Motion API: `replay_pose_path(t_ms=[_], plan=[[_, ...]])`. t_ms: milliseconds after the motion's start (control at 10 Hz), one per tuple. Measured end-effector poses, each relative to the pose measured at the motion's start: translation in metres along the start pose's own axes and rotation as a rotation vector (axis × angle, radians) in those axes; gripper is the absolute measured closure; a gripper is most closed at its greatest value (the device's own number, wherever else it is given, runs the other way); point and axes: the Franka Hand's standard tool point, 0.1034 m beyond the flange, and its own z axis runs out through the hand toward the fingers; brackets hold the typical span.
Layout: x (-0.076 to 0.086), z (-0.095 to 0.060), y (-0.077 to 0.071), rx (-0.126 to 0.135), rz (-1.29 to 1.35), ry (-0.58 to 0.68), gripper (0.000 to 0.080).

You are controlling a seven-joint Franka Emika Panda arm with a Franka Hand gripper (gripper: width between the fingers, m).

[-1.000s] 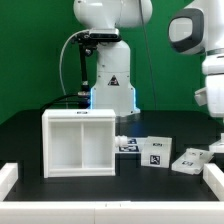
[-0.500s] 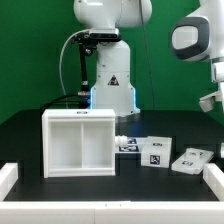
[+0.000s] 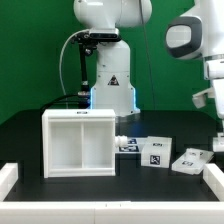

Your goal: Assemble cabinet

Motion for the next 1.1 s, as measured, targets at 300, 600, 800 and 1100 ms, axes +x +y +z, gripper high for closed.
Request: replay_pose_path(t_ms=[300, 600, 800, 1100], plan=[[-0.005, -0.001, 0.003, 0.002, 0.01, -0.006, 0.0737], [-0.009, -0.003, 0.002, 0.001, 0.043, -0.008, 0.0737], [-0.021, -0.011, 0.028, 0.015, 0.045, -0.07, 0.0737], [-0.019, -0.012, 0.032, 0.015, 0.086, -0.077, 0.0737]])
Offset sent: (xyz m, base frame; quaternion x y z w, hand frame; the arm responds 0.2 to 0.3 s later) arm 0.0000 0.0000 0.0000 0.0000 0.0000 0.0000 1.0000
